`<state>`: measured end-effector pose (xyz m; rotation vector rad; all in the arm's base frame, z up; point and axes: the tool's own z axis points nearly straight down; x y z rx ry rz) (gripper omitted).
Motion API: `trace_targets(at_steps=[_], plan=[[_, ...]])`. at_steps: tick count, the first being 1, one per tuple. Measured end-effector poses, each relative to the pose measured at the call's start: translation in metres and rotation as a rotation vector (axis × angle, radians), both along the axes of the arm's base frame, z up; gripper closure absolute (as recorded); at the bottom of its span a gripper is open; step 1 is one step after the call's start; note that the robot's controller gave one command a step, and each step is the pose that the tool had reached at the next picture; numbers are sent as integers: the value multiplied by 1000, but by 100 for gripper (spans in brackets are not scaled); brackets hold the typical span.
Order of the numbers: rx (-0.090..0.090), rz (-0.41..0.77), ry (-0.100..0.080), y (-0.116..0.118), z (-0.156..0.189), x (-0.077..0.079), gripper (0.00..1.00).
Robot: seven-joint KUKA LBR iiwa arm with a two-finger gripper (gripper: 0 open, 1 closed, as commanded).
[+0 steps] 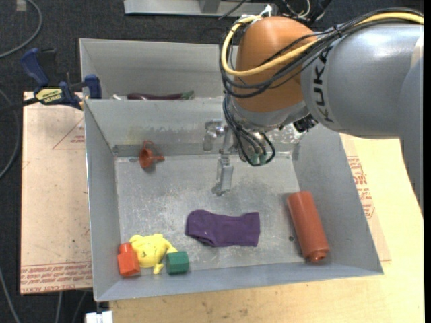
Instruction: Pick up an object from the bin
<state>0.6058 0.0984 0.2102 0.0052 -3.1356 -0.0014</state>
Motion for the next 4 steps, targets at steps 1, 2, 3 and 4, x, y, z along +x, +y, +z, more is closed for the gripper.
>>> trace_targets(at_steps=[1, 2, 3, 4], plan=[[1, -2, -7, 0, 5, 1, 0], [2, 35, -12, -5, -3, -3, 0], [0, 131, -13, -11, -55, -33, 0], [3, 216, -5, -29, -82, -53, 0]])
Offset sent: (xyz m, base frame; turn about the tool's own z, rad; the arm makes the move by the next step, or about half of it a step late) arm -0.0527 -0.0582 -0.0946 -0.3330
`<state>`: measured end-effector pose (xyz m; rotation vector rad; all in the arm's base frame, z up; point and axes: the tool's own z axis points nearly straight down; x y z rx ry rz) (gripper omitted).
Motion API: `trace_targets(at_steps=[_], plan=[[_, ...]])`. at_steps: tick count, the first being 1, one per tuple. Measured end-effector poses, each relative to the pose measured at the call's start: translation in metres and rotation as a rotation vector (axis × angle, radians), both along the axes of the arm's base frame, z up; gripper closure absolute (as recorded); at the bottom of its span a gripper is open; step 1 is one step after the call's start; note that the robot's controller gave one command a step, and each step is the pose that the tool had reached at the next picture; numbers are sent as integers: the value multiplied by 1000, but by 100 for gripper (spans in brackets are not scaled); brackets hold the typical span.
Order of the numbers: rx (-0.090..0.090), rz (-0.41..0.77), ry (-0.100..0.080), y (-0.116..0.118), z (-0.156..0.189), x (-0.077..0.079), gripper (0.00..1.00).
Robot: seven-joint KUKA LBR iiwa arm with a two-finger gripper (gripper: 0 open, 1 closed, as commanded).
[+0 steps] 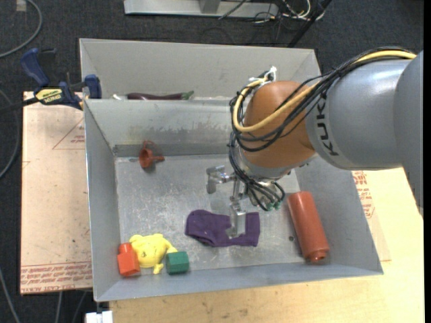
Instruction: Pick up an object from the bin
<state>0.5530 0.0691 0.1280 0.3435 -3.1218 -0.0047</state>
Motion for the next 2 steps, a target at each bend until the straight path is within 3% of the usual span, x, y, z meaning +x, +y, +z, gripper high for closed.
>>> trace_targets(at_steps=[1, 2], plan=[[1, 215, -9, 22, -58, -12, 100], [1, 215, -9, 22, -58, -12, 100]])
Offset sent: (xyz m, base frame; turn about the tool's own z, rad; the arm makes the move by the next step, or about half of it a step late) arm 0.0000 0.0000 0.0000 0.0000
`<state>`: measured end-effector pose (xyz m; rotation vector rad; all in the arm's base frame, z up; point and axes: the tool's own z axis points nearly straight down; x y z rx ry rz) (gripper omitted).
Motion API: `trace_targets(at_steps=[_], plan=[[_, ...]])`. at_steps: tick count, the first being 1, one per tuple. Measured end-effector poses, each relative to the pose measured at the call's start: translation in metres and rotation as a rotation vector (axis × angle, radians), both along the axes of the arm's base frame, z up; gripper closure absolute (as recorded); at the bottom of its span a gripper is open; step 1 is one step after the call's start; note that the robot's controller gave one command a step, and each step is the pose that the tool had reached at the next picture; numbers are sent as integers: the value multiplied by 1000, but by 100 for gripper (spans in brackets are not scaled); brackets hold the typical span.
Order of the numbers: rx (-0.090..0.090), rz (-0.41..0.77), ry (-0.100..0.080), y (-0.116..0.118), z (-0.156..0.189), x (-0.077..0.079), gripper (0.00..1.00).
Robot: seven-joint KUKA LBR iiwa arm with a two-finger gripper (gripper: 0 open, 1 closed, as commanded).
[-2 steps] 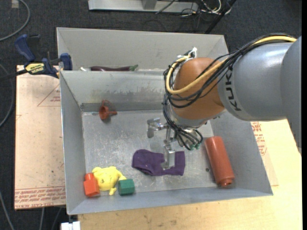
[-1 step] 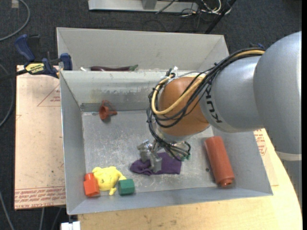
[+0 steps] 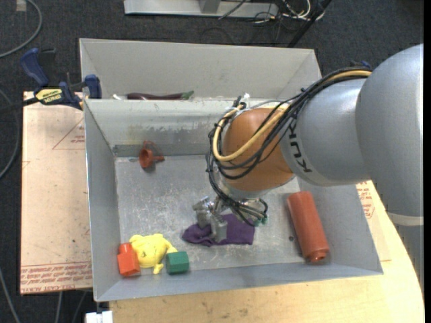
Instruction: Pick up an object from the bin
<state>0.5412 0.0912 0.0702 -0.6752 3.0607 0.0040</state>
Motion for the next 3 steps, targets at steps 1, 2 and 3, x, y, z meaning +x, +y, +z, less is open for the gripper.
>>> trace_targets(at_steps=[1, 2, 3], plan=[[0, 390, -5, -2, 81, 49, 100], [0, 390, -5, -2, 81, 49, 100], [0, 334, -16, -15, 258, 46, 100]])
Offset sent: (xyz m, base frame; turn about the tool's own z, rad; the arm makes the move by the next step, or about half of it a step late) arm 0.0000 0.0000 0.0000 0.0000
